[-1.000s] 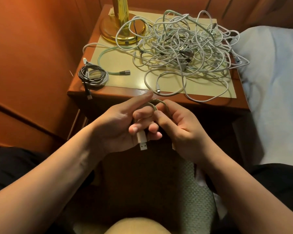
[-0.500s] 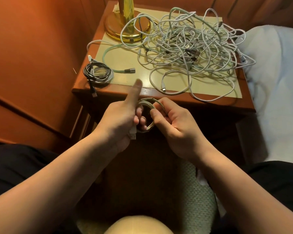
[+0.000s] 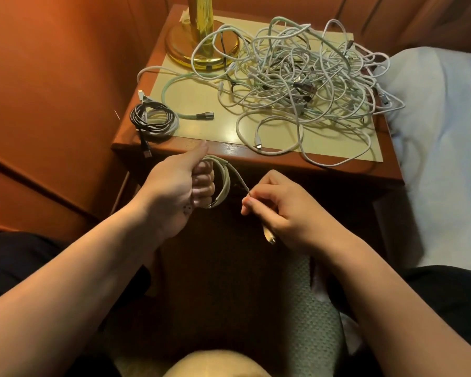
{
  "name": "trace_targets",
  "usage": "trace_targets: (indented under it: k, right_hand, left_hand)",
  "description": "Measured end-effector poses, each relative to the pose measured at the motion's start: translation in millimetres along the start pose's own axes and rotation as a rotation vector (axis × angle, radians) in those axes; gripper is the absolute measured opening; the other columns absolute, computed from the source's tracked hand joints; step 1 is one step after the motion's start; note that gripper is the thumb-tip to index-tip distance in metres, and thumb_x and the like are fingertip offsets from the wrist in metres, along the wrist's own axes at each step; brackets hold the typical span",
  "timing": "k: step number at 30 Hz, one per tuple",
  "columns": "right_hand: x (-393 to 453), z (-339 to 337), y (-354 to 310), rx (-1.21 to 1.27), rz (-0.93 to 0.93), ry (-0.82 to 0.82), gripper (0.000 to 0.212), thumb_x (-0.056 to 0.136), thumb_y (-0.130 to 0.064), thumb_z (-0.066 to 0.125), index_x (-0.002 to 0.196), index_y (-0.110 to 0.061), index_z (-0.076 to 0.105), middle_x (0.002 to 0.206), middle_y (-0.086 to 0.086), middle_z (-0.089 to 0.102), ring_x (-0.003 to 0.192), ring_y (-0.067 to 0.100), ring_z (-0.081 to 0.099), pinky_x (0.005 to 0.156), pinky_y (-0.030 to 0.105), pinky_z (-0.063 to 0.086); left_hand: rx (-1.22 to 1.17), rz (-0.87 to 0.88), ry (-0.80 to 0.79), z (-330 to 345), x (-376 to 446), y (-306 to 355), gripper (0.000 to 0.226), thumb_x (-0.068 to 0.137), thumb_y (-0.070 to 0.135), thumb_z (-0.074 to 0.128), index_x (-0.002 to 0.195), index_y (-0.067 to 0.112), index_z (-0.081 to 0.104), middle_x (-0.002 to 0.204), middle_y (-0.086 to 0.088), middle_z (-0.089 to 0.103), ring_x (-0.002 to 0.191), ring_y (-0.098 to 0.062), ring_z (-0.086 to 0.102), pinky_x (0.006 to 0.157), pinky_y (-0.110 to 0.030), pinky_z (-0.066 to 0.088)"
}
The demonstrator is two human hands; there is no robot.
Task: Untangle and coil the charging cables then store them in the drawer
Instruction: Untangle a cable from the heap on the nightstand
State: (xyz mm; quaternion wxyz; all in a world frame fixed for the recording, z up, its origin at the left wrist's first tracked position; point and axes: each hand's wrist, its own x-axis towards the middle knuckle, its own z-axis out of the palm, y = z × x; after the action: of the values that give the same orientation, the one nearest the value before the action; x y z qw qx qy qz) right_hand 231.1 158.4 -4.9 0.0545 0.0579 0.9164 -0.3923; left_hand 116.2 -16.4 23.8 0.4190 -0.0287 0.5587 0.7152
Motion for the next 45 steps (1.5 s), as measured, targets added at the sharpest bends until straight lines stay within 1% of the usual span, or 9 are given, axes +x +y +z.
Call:
trace_targets:
  k: [3,8,16,21,24,27,33,40,45]
  right_hand:
    - [-2.9,-2.2,0.4,0.130,0.094,-0.036,0.025,0.106,-0.037,0.057,0.090,-0.030,0.075,0.073,-0.008,0.065,0.068,0.005,0.062,0.068,0.024,0.045]
    - [-1.6,-4.9,0.2,0.521,0.143,-0.136,0.016,0.103,-0.024,0.063,0.102,-0.016,0.077,0.089,0.005,0.078,0.069,0.015,0.070,0.060,0.024,0.050]
    - [3.7,-1.2,2.8,0.792,0.131,0.008,0.020,0.101,-0.029,0.061,0.108,-0.018,0.075,0.095,0.002,0.077,0.069,0.010,0.058,0.047,0.016,0.037]
    - [2.5,-6.4,1.6,0.724,0.144,0.089,0.020,0.102,-0.030,0.061,0.109,-0.020,0.077,0.096,0.003,0.078,0.067,0.011,0.054,0.046,0.018,0.034]
    - [0.7,-6.2,0.8,0.700,0.128,0.049,0.021,0.103,-0.029,0.060,0.110,-0.018,0.077,0.097,0.004,0.079,0.068,0.011,0.056,0.046,0.018,0.034]
    - [0.1,-4.3,-0.3,0.721,0.117,0.013,0.023,0.103,-0.030,0.059,0.112,-0.017,0.076,0.098,0.004,0.078,0.069,0.012,0.057,0.047,0.018,0.035]
    - [0.1,-6.0,-0.9,0.764,0.089,0.057,0.022,0.104,-0.030,0.059,0.111,-0.020,0.078,0.098,0.005,0.078,0.072,0.012,0.057,0.051,0.020,0.039]
    - [-4.3,-0.2,-7.5,0.685,0.014,-0.113,0.021,0.103,-0.027,0.061,0.112,-0.018,0.077,0.093,0.000,0.075,0.071,0.017,0.058,0.053,0.027,0.040]
    - [-2.7,2.1,-11.7,0.860,0.116,-0.204,0.025,0.096,-0.028,0.054,0.104,-0.017,0.075,0.091,0.005,0.070,0.067,0.016,0.059,0.052,0.023,0.043]
  left_hand:
    - [-0.057,-0.035,0.022,0.7,2.4,-1.1,0.058,0.108,0.038,0.043,0.052,0.023,0.037,0.047,0.009,0.028,0.036,-0.005,0.024,0.034,-0.017,0.019]
    - [-0.153,-0.082,0.011,-0.3,6.9,-2.6,0.058,0.107,0.037,0.044,0.052,0.023,0.038,0.045,0.010,0.027,0.033,-0.003,0.024,0.034,-0.016,0.014]
    - [-0.164,-0.133,-0.091,-1.6,7.1,-4.1,0.043,0.086,0.042,0.054,0.050,0.023,0.042,0.045,0.010,0.029,0.032,-0.001,0.027,0.034,-0.015,0.016]
    - [-0.163,-0.146,-0.120,-0.6,3.4,-6.7,0.041,0.087,0.040,0.055,0.052,0.023,0.041,0.047,0.010,0.029,0.035,-0.002,0.026,0.037,-0.015,0.015]
    - [-0.161,-0.150,-0.110,0.2,2.4,-7.3,0.047,0.095,0.039,0.053,0.052,0.023,0.041,0.048,0.010,0.029,0.035,-0.002,0.026,0.037,-0.015,0.014]
    - [-0.139,-0.146,-0.115,2.6,0.0,-5.9,0.040,0.085,0.040,0.056,0.051,0.023,0.041,0.047,0.010,0.029,0.035,-0.002,0.025,0.041,-0.017,0.009]
    - [-0.087,-0.148,-0.111,4.2,-4.6,-8.6,0.047,0.102,0.040,0.049,0.059,0.023,0.036,0.053,0.010,0.025,0.040,-0.003,0.021,0.045,-0.020,0.008]
    - [-0.111,-0.129,-0.118,3.3,-0.8,-12.2,0.053,0.102,0.038,0.048,0.052,0.023,0.040,0.049,0.009,0.026,0.037,-0.003,0.023,0.047,-0.021,0.008]
    - [-0.010,-0.078,-0.096,6.2,-2.0,-16.9,0.055,0.106,0.039,0.045,0.054,0.022,0.040,0.052,0.006,0.028,0.042,-0.007,0.024,0.053,-0.024,0.016]
